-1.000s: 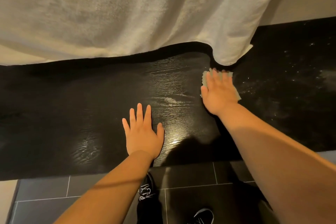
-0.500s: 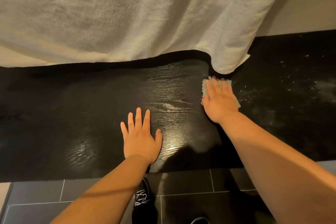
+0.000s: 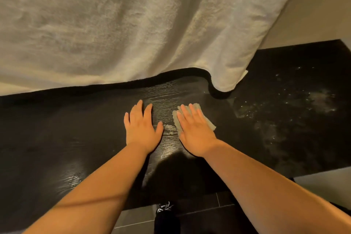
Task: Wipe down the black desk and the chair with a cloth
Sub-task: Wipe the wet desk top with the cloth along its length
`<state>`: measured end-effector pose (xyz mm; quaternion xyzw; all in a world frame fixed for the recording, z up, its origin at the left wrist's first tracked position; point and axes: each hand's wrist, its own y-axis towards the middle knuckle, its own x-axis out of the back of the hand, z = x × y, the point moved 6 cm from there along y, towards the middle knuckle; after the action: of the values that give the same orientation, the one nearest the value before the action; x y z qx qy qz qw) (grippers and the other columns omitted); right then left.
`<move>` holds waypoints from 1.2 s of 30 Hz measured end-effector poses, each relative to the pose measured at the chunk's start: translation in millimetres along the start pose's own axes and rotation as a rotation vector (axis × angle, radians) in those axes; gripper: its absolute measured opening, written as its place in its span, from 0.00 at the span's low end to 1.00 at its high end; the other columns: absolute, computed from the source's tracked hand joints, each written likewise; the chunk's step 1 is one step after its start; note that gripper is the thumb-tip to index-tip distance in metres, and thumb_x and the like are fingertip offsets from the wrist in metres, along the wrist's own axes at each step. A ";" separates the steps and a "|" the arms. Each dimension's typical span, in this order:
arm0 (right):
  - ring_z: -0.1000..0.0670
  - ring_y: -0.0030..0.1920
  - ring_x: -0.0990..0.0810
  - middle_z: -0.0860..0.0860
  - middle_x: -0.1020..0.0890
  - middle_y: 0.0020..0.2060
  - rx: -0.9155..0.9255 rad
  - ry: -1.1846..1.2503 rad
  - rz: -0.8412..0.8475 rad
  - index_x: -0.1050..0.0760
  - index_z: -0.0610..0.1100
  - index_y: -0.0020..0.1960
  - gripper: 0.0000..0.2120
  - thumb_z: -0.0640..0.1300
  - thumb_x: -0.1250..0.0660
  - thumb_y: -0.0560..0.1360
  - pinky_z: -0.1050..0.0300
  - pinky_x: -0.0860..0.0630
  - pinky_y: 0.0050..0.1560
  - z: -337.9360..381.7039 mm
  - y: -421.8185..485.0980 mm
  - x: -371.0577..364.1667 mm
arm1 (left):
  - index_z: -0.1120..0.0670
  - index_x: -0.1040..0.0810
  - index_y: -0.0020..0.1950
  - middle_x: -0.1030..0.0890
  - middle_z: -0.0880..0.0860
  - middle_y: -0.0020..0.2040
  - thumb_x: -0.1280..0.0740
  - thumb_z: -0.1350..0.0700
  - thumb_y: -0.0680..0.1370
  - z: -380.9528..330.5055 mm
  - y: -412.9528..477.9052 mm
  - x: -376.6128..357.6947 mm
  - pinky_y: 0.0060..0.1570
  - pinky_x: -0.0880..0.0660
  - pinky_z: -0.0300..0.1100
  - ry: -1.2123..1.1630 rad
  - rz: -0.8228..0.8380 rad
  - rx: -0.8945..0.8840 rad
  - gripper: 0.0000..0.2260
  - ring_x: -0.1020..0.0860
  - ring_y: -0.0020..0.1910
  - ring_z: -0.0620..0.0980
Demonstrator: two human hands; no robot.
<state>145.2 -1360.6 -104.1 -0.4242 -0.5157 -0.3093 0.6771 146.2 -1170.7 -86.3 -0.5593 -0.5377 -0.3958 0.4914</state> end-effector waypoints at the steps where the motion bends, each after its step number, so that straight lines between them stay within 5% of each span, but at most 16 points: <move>1: 0.36 0.83 0.59 0.43 0.53 0.84 0.003 0.004 -0.006 0.53 0.43 0.85 0.33 0.54 0.49 0.84 0.38 0.61 0.82 2.7 14.8 2.8 | 0.50 0.44 0.85 0.50 0.56 0.86 0.42 0.36 0.82 0.7 11.6 -2.4 0.82 0.54 0.62 0.023 0.030 -0.011 0.34 0.52 0.85 0.57; 11: 0.39 0.83 0.62 0.43 0.55 0.84 -0.199 0.114 -0.067 0.58 0.45 0.85 0.30 0.53 0.56 0.86 0.39 0.64 0.81 -42.4 120.8 36.1 | 0.47 0.54 0.87 0.58 0.51 0.87 0.48 0.35 0.83 3.3 27.9 -10.2 0.83 0.61 0.61 0.091 0.085 -0.041 0.36 0.61 0.85 0.56; 15: 0.37 0.76 0.37 0.43 0.34 0.75 -0.483 0.313 -0.163 0.45 0.51 0.81 0.25 0.54 0.49 0.85 0.39 0.34 0.72 -101.7 63.1 50.9 | 0.47 0.51 0.87 0.56 0.52 0.87 0.49 0.35 0.82 2.9 27.7 -9.3 0.83 0.58 0.62 0.093 0.085 -0.046 0.35 0.59 0.86 0.56; 19: 0.35 0.80 0.44 0.37 0.39 0.79 -0.697 0.073 -0.075 0.41 0.41 0.82 0.28 0.53 0.51 0.86 0.38 0.52 0.81 -139.1 4.4 43.5 | 0.48 0.48 0.87 0.53 0.54 0.87 0.49 0.35 0.82 2.9 26.7 -8.5 0.82 0.56 0.63 0.112 0.070 -0.040 0.36 0.56 0.86 0.58; 21: 0.34 0.79 0.42 0.37 0.36 0.78 -0.699 0.052 -0.087 0.39 0.43 0.81 0.27 0.53 0.50 0.85 0.36 0.52 0.80 -131.6 6.5 40.7 | 0.48 0.49 0.87 0.53 0.54 0.87 0.49 0.35 0.82 2.6 26.6 -8.7 0.82 0.55 0.63 0.122 0.073 -0.038 0.36 0.55 0.86 0.58; 24: 0.35 0.74 0.36 0.40 0.35 0.77 -0.443 0.052 -0.108 0.40 0.45 0.79 0.26 0.52 0.48 0.83 0.36 0.44 0.76 -88.8 29.3 34.6 | 0.48 0.49 0.87 0.53 0.53 0.87 0.49 0.35 0.83 2.9 26.0 -9.9 0.83 0.55 0.63 0.129 0.063 -0.040 0.35 0.56 0.86 0.58; 28: 0.36 0.80 0.46 0.42 0.44 0.83 -0.270 -0.002 -0.084 0.47 0.43 0.84 0.31 0.55 0.51 0.85 0.37 0.52 0.81 -87.1 25.6 24.9 | 0.48 0.48 0.87 0.52 0.53 0.87 0.48 0.36 0.83 3.3 25.1 -10.7 0.83 0.55 0.63 0.117 0.045 -0.042 0.35 0.54 0.86 0.58; 31: 0.35 0.77 0.42 0.39 0.38 0.79 -0.431 -0.014 -0.125 0.44 0.43 0.83 0.32 0.57 0.51 0.84 0.37 0.49 0.80 -138.8 -9.3 22.3 | 0.48 0.47 0.87 0.51 0.53 0.87 0.48 0.36 0.83 3.3 24.0 -10.2 0.83 0.54 0.62 0.107 0.038 -0.038 0.34 0.54 0.86 0.57; 36: 0.34 0.82 0.51 0.43 0.51 0.84 -0.658 0.010 0.016 0.56 0.45 0.85 0.32 0.58 0.57 0.85 0.39 0.58 0.81 -167.9 -49.9 5.1 | 0.48 0.47 0.87 0.50 0.53 0.87 0.47 0.36 0.83 1.3 23.5 -8.1 0.83 0.54 0.63 0.101 0.031 -0.037 0.34 0.53 0.86 0.58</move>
<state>177.1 -1533.0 -104.6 -0.6227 -0.3812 -0.4563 0.5087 168.4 -1169.7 -97.4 -0.5558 -0.4961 -0.4259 0.5134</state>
